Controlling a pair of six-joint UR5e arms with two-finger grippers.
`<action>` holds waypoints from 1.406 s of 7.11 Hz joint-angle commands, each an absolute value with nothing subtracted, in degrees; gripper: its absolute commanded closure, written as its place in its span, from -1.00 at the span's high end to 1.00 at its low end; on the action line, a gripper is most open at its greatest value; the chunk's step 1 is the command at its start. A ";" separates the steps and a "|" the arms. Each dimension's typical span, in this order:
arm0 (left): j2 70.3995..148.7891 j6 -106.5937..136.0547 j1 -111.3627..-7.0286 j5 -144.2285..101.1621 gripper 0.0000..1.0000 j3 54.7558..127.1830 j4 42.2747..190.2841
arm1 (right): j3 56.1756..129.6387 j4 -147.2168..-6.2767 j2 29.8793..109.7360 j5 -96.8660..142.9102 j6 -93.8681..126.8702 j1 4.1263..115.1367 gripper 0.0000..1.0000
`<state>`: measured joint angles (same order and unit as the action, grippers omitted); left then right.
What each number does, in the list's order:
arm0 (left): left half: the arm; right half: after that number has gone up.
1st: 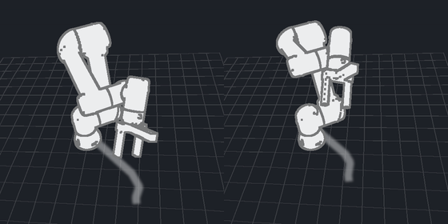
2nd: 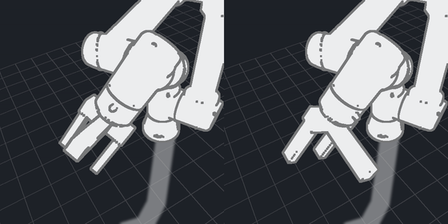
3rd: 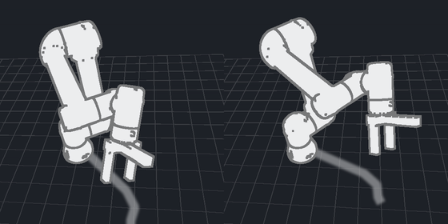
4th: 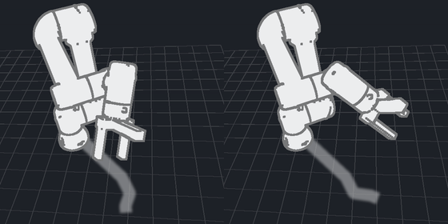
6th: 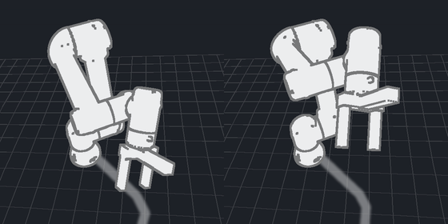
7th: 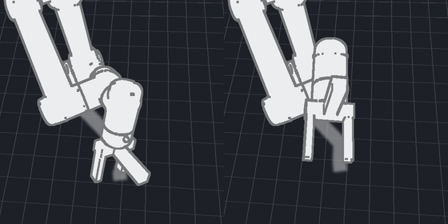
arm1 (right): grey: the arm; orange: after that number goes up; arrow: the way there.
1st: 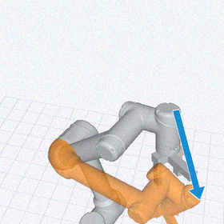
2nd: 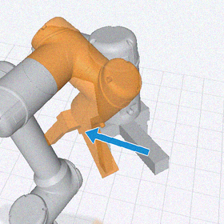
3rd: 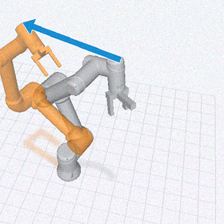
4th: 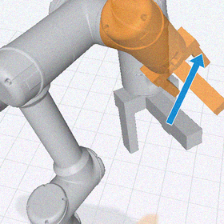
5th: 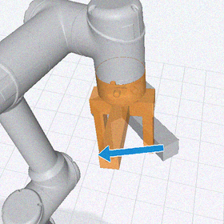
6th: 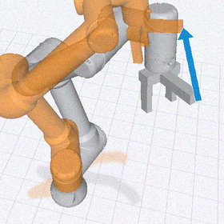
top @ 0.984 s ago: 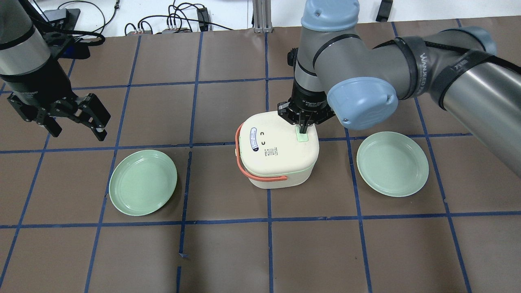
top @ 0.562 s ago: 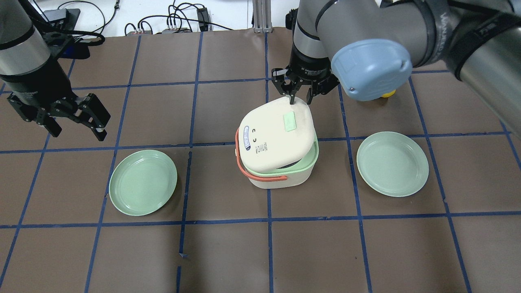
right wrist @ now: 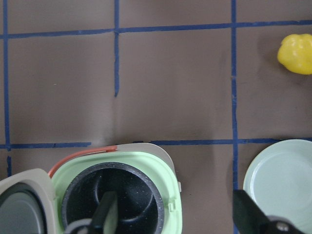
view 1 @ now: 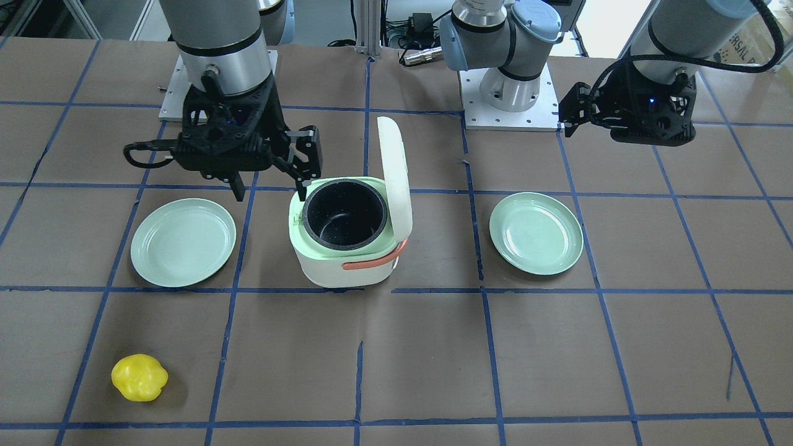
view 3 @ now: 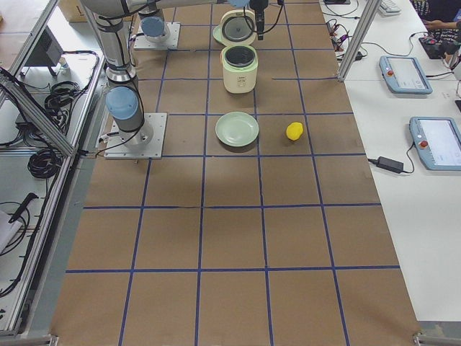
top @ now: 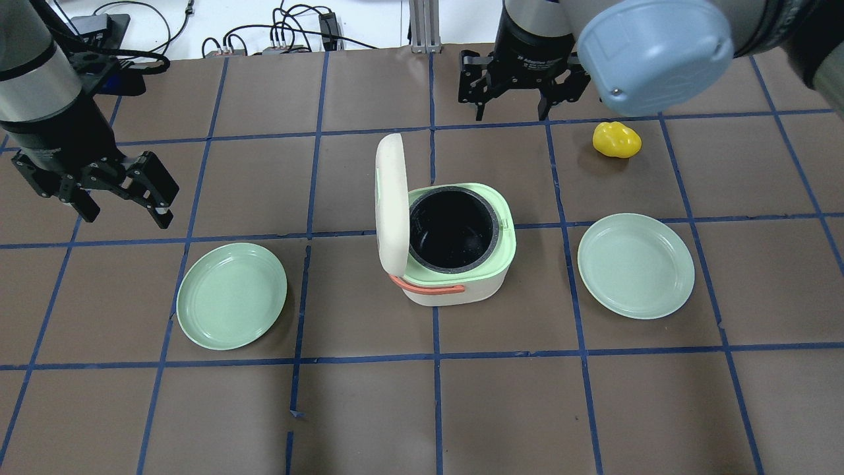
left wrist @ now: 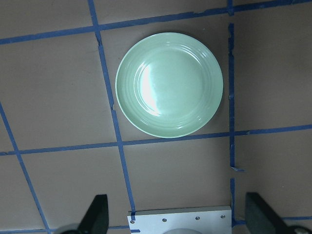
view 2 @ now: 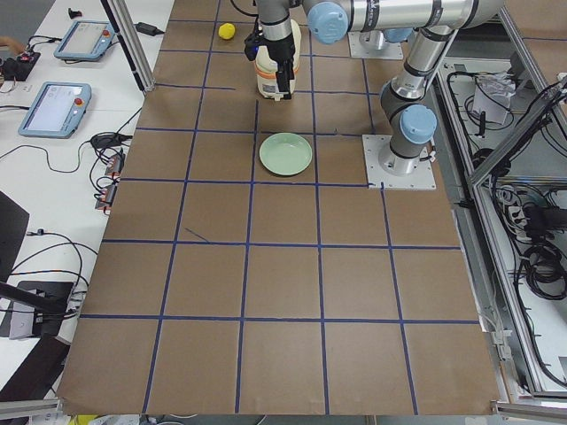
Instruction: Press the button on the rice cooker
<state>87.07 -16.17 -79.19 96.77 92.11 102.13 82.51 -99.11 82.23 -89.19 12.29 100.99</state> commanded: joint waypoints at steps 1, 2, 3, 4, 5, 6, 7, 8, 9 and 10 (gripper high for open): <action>87.10 -16.17 -79.19 96.77 1.00 92.11 102.13 | 82.97 -93.99 86.02 -90.35 8.98 94.86 0.87; 87.01 -16.17 -79.19 96.77 1.00 92.11 102.13 | 84.10 -92.30 87.61 -90.35 8.53 92.48 0.96; 87.10 -16.17 -79.19 96.77 1.00 92.11 102.13 | 85.94 -91.85 88.41 -90.35 8.53 91.94 0.99; 87.10 -16.17 -79.19 96.77 1.00 92.11 102.13 | 87.52 -91.85 89.20 -91.22 8.44 91.67 0.99; 87.10 -16.17 -79.19 96.77 1.00 92.11 102.13 | 88.41 -90.80 89.56 -91.75 8.09 91.58 0.99; 87.10 -16.17 -79.19 96.77 1.00 92.11 102.13 | 88.68 -90.88 89.56 -91.50 8.00 91.41 0.99; 87.10 -16.17 -79.19 96.77 1.00 92.11 102.13 | 88.59 -90.97 89.21 -90.80 8.09 91.84 0.99; 87.10 -16.17 -79.19 96.77 1.00 92.11 102.13 | 87.90 -91.05 88.86 -90.70 8.17 92.02 0.99; 87.10 -16.17 -79.19 96.77 1.00 92.11 102.13 | 87.89 -90.97 88.42 -90.79 8.09 91.93 0.99; 87.10 -16.17 -79.19 96.77 1.00 92.11 102.13 | 88.59 -91.05 88.85 -90.18 8.09 91.93 0.99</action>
